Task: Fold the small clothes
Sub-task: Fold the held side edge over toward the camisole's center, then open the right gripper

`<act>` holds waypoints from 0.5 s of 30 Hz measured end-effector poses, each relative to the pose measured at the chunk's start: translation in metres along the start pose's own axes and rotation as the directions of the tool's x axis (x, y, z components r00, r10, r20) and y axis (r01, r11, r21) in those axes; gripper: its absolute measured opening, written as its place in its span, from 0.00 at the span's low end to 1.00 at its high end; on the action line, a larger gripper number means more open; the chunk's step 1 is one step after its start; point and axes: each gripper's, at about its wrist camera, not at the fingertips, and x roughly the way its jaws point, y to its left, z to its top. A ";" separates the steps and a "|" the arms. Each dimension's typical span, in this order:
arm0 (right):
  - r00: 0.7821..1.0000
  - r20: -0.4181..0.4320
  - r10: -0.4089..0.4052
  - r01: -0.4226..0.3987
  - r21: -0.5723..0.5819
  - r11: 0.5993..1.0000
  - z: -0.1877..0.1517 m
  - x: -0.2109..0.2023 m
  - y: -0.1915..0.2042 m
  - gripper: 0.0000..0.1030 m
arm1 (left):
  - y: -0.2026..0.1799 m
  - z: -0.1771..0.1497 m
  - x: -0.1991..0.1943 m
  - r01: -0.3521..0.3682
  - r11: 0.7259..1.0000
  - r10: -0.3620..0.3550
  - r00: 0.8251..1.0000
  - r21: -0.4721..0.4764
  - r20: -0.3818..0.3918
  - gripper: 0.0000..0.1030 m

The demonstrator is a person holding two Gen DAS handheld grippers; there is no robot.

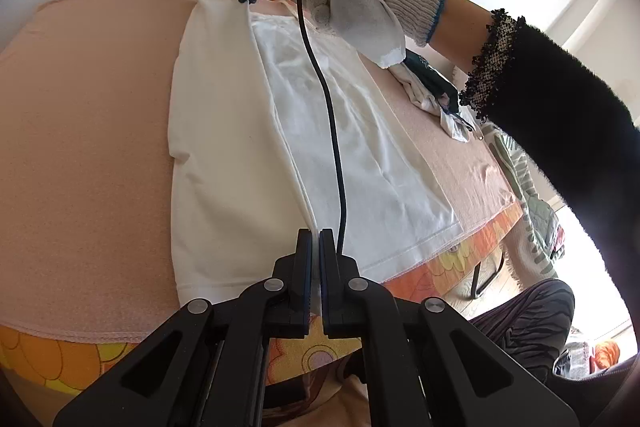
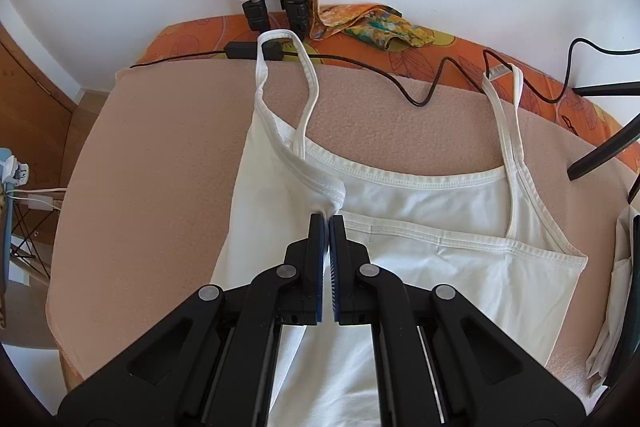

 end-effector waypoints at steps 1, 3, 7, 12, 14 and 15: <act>1.000 -0.003 0.001 -0.001 0.007 1.000 0.000 0.003 -0.003 0.03 | -0.001 0.000 0.003 0.004 1.000 -0.004 1.000 0.002 -0.010 0.02; 1.000 -0.004 -0.007 0.007 0.021 1.000 -0.001 0.007 -0.008 0.04 | -0.005 0.000 0.008 -0.008 1.000 0.008 1.000 0.016 -0.016 0.02; 1.000 -0.016 -0.009 0.010 0.038 0.999 -0.002 0.016 -0.017 0.03 | -0.007 -0.002 0.014 -0.019 0.999 0.020 0.999 0.030 -0.039 0.02; 1.000 -0.016 -0.015 0.016 0.052 0.999 -0.007 0.021 -0.022 0.03 | -0.005 -0.004 0.020 -0.017 1.000 0.018 0.997 0.019 -0.077 0.02; 1.000 -0.021 -0.014 0.015 0.048 0.999 -0.006 0.021 -0.023 0.04 | -0.008 -0.004 0.021 -0.026 0.999 0.028 0.996 0.026 -0.082 0.05; 0.999 -0.033 -0.005 0.006 0.049 0.999 -0.005 0.021 -0.024 0.04 | -0.009 -0.004 0.021 -0.022 0.999 0.025 0.996 0.027 -0.091 0.09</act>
